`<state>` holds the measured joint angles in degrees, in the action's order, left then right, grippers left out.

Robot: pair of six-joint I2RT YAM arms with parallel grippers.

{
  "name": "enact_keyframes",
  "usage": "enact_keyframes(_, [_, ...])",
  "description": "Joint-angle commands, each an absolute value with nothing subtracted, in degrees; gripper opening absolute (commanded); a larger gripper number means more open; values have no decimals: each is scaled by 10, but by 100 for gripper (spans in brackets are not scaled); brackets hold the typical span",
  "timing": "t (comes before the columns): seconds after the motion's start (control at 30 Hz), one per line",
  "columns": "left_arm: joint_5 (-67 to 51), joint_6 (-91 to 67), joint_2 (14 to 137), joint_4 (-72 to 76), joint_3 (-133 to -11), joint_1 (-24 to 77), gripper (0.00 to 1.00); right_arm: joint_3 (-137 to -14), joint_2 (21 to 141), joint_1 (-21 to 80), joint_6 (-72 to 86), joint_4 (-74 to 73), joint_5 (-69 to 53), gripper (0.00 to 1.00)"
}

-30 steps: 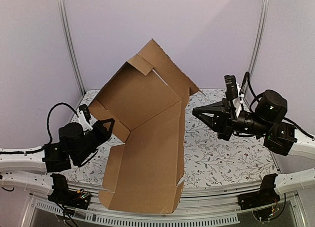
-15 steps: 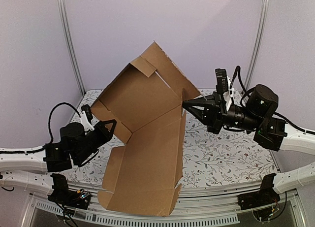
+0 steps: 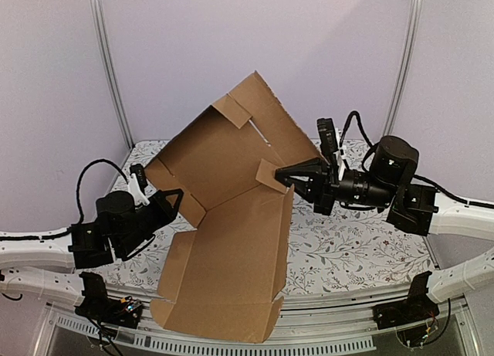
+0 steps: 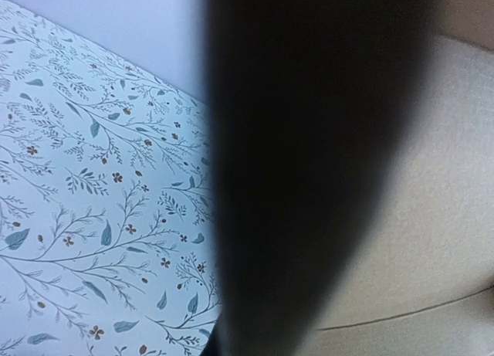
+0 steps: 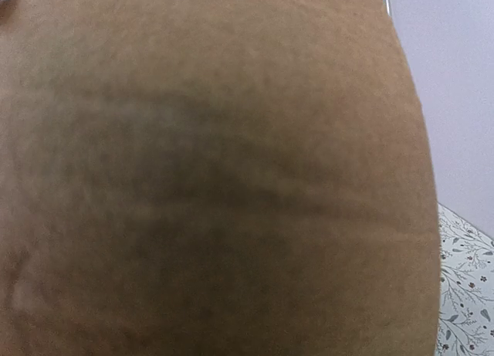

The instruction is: Fold the paper box

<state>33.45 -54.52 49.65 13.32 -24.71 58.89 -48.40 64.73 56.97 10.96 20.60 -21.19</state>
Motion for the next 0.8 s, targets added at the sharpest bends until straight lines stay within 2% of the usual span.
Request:
enact_keyframes(0.0, [305,-536,503,119,-279,579,0,-477,642,572,79,121,-196,2])
enact_keyframes(0.33, [274,-533,522,111,-302,566,0,-466,626,573,29,-18,-169,3])
enact_keyframes(0.77, [282,-522,532,97,-301,555,0,-474,566,574,30,-38,-133,5])
